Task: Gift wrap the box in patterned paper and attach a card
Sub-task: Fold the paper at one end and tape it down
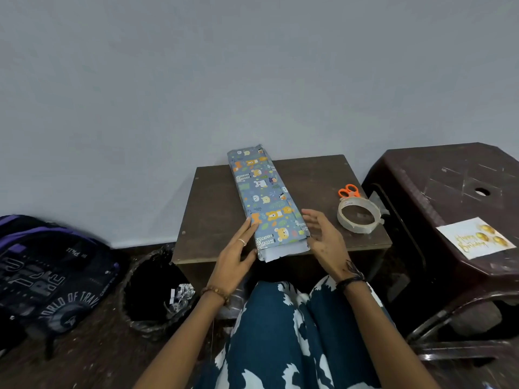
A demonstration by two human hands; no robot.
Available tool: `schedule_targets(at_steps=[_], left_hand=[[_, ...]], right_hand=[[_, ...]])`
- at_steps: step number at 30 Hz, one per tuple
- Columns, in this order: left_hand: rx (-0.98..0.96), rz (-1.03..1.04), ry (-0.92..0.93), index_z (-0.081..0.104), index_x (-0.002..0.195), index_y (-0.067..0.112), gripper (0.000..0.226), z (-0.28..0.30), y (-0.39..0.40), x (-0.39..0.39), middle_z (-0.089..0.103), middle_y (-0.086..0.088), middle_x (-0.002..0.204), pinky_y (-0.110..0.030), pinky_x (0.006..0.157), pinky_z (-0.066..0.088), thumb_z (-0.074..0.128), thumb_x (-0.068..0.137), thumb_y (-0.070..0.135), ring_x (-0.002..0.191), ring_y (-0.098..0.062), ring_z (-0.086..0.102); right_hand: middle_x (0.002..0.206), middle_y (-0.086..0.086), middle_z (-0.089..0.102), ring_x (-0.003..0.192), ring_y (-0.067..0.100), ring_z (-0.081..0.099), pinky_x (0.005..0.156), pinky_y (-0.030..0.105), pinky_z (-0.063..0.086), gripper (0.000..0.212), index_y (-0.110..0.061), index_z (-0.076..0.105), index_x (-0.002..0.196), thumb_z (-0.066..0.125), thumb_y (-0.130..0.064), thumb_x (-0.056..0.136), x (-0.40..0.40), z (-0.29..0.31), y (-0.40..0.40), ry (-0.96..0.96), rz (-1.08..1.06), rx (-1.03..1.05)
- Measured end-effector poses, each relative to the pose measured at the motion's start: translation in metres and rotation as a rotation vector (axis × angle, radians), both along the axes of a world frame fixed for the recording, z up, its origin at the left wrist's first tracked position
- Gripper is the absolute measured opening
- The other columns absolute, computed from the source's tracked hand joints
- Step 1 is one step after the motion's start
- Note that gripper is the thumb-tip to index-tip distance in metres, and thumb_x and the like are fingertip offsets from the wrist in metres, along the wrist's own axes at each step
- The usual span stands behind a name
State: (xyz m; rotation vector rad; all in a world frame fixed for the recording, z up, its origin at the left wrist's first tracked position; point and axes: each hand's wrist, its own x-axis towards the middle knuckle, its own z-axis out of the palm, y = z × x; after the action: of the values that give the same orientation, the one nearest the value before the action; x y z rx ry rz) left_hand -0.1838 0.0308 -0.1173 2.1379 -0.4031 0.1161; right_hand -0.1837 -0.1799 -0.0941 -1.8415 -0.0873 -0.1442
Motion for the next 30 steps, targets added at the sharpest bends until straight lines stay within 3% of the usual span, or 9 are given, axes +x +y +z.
schedule_targets(at_steps=[3, 6, 12, 14, 17, 21, 24, 27, 30], left_hand=[[0.020, 0.023, -0.022, 0.040, 0.137, 0.023, 0.059, 0.004, -0.008, 0.002, 0.029, 0.021, 0.143, -0.001, 0.106, 0.018, 0.051, 0.088, -0.008, 0.131, 0.010, 0.025], [0.012, 0.052, -0.023, 0.044, 0.135, 0.018, 0.055, 0.006, -0.014, 0.006, 0.035, 0.013, 0.141, 0.001, 0.103, 0.019, 0.051, 0.087, -0.010, 0.128, 0.010, 0.026], [0.007, 0.074, 0.000, 0.045, 0.135, 0.017, 0.054, 0.006, -0.015, 0.006, 0.035, 0.013, 0.140, 0.001, 0.102, 0.021, 0.053, 0.087, -0.008, 0.131, 0.002, 0.030], [0.029, 0.059, 0.014, 0.043, 0.137, 0.017, 0.055, 0.006, -0.013, 0.006, 0.032, 0.014, 0.142, 0.001, 0.103, 0.019, 0.054, 0.088, -0.005, 0.132, 0.001, 0.028], [0.100, 0.018, -0.003, 0.039, 0.139, 0.019, 0.057, 0.003, -0.009, 0.008, 0.029, 0.015, 0.145, -0.003, 0.106, 0.017, 0.057, 0.088, 0.002, 0.134, 0.003, 0.024], [0.123, 0.046, -0.101, 0.050, 0.133, 0.017, 0.049, -0.002, -0.012, 0.009, 0.041, 0.011, 0.141, -0.011, 0.111, 0.022, 0.058, 0.087, 0.001, 0.130, 0.009, 0.029], [0.095, 0.079, -0.171, 0.057, 0.126, 0.015, 0.044, -0.004, -0.014, 0.010, 0.050, 0.008, 0.134, -0.015, 0.111, 0.026, 0.061, 0.085, 0.000, 0.126, 0.010, 0.033], [0.076, 0.117, -0.229, 0.063, 0.117, 0.013, 0.038, -0.005, -0.010, 0.014, 0.057, 0.002, 0.128, -0.017, 0.107, 0.032, 0.065, 0.082, -0.001, 0.123, 0.005, 0.041], [0.006, 0.157, -0.205, 0.064, 0.112, 0.016, 0.039, -0.005, -0.005, 0.015, 0.056, 0.008, 0.125, -0.010, 0.103, 0.034, 0.064, 0.080, -0.006, 0.119, 0.014, 0.043]], right_hand=[[0.133, 0.002, 0.040, 0.121, 0.010, 0.043, 0.084, 0.015, 0.039, 0.064, -0.016, 0.041, 0.132, 0.049, -0.007, 0.069, -0.003, -0.008, 0.006, -0.032, 0.029, -0.295], [0.147, 0.009, 0.024, 0.132, 0.024, 0.029, 0.092, 0.032, 0.044, 0.066, -0.016, 0.038, 0.137, 0.066, -0.012, 0.077, -0.001, -0.019, 0.014, -0.079, -0.018, -0.643], [0.124, 0.020, 0.053, 0.115, 0.037, 0.051, 0.086, 0.046, 0.052, 0.049, -0.006, 0.060, 0.108, 0.080, -0.015, 0.065, 0.006, -0.022, 0.033, -0.268, -0.197, -0.773], [0.117, 0.016, 0.057, 0.112, 0.032, 0.050, 0.081, 0.045, 0.054, 0.049, -0.009, 0.061, 0.104, 0.080, -0.016, 0.060, 0.007, -0.024, 0.038, -0.294, -0.213, -0.774], [0.114, 0.010, 0.057, 0.109, 0.025, 0.045, 0.081, 0.037, 0.051, 0.048, -0.013, 0.060, 0.102, 0.077, -0.037, 0.063, 0.008, -0.025, 0.040, -0.309, -0.256, -0.729], [0.111, 0.008, 0.056, 0.107, 0.025, 0.047, 0.080, 0.036, 0.051, 0.049, -0.015, 0.058, 0.100, 0.056, -0.053, 0.068, 0.009, -0.026, 0.043, -0.346, -0.315, -0.724], [0.111, 0.006, 0.055, 0.106, 0.020, 0.041, 0.077, 0.032, 0.050, 0.050, -0.016, 0.057, 0.099, 0.053, -0.054, 0.068, 0.011, -0.025, 0.042, -0.323, -0.302, -0.715], [0.122, 0.001, 0.050, 0.115, 0.017, 0.036, 0.075, 0.026, 0.046, 0.043, -0.018, 0.058, 0.108, 0.065, -0.044, 0.075, 0.011, -0.022, 0.036, -0.291, -0.165, -0.635], [0.129, -0.007, 0.046, 0.121, 0.009, 0.034, 0.083, 0.015, 0.040, 0.036, -0.018, 0.057, 0.116, 0.060, -0.007, 0.082, 0.012, -0.018, 0.021, -0.209, 0.049, -0.342]])
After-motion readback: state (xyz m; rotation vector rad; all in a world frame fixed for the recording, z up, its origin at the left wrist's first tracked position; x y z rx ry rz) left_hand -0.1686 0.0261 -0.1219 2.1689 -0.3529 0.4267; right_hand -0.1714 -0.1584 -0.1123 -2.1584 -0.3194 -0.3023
